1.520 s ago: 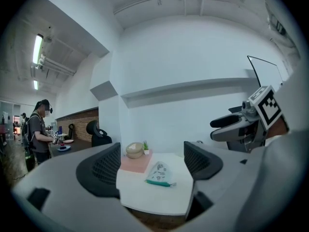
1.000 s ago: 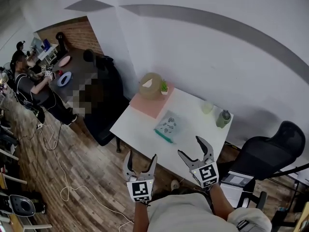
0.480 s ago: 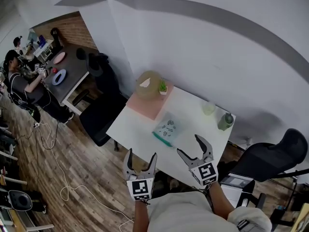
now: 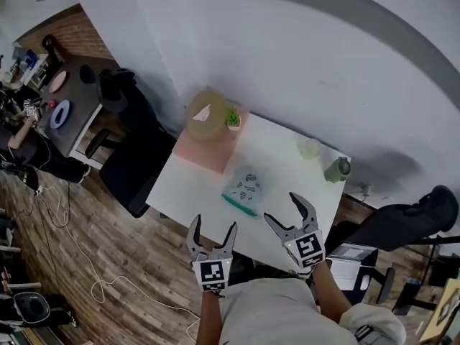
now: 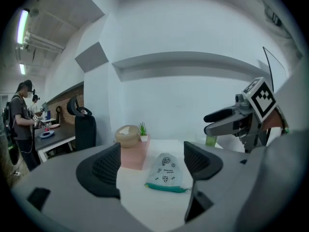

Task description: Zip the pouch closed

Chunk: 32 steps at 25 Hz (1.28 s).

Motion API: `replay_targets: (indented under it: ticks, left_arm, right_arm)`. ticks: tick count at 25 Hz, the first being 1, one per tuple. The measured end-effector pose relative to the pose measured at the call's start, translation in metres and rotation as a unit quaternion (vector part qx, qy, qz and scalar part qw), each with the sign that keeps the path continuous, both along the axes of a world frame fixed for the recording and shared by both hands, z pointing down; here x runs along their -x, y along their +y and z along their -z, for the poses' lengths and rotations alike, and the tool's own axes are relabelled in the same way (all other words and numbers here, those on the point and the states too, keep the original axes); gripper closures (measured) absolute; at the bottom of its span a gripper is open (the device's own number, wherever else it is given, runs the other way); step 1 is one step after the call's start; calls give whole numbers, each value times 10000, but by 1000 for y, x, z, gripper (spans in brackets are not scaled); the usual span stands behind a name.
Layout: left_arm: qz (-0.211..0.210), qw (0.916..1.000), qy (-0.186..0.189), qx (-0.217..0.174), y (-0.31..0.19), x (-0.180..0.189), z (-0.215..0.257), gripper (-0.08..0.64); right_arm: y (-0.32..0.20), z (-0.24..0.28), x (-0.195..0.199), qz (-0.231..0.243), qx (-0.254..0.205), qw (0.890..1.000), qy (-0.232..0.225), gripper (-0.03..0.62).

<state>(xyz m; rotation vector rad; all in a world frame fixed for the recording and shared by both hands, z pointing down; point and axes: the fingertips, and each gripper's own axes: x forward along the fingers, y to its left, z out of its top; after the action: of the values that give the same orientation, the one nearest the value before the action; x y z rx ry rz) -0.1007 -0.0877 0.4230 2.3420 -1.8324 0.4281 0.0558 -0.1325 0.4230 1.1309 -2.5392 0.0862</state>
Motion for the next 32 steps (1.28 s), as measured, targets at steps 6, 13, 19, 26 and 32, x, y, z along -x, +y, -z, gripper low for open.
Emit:
replay_targets:
  ticks: [6,13,19,26,32]
  left_arm:
    - [-519,9977,116,421,-27,1,-40,167]
    - [-1172,9877,262,1004,-38,-10,-91,202]
    - [-1555,9785,315,1315,-38,-28,-123,220]
    - [-1623,9718,307,1686,-29,-45,-160,244]
    - [-1569,9698,313,1839,-23,-59,-183,262]
  right_arm:
    - [-11,-47,7,-99,517,9976,446,225]
    - [-6,-98,12,-71,1157,9891,906,244]
    - [0,-131,6,-59,1489,9823,1134,275]
    - [9,-166,4,299,1760,9755,1289,312]
    - [18,-194,2,651,1944,9670,1513,339]
